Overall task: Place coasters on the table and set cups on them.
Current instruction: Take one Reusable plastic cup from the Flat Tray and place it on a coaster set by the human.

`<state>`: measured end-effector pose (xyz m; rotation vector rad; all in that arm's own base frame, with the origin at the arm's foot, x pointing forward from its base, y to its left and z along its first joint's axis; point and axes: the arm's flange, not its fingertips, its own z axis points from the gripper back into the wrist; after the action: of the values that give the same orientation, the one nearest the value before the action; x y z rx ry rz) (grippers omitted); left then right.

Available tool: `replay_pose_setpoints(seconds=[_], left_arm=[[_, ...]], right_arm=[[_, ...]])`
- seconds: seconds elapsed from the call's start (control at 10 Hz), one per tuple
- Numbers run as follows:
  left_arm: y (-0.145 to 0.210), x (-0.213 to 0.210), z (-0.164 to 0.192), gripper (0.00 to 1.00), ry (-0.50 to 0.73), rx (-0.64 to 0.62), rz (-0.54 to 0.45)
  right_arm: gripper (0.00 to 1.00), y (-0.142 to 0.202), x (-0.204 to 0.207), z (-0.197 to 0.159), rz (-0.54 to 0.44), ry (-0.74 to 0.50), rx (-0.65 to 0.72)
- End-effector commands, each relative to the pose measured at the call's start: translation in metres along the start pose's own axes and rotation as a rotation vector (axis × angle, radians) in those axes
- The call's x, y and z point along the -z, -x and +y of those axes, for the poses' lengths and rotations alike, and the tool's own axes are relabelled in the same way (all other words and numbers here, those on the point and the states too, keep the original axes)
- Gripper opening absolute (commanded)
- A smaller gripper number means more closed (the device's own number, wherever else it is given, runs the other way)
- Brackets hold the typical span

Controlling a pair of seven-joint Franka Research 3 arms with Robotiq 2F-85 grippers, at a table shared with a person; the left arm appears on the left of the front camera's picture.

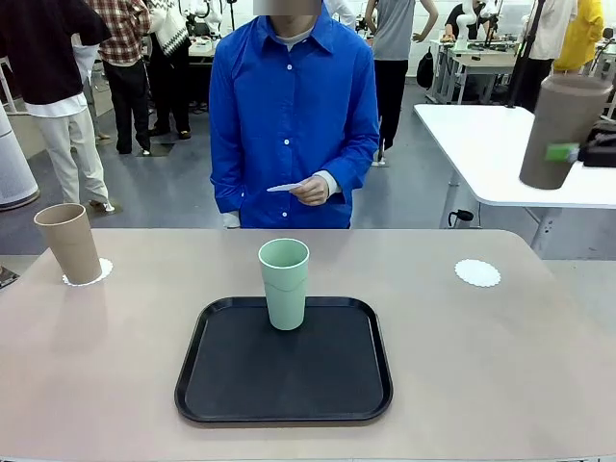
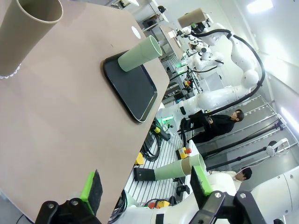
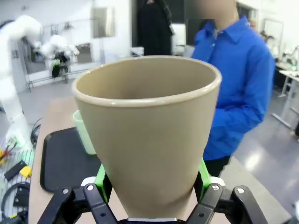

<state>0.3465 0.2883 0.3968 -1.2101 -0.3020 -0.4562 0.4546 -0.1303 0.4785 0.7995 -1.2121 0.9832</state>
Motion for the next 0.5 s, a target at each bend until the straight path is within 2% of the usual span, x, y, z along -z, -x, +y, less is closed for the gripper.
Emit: replay_pose_setpoints(seconds=[0.0,0.1,0.4], left_arm=[[0.000,-0.001,-0.002,1.00,-0.004,-0.002,-0.002],[0.000,-0.001,-0.002,1.00,-0.004,-0.002,-0.002],[0.000,-0.001,-0.002,1.00,-0.004,-0.002,-0.002]], right_arm=[[0.83,0.031,0.015,-0.027,0.007,-0.104,-0.053],[0.83,0.049,0.018,-0.032,0.008,-0.142,-0.053],[0.83,0.100,0.021,-0.067,-0.024,-0.149,-0.032]])
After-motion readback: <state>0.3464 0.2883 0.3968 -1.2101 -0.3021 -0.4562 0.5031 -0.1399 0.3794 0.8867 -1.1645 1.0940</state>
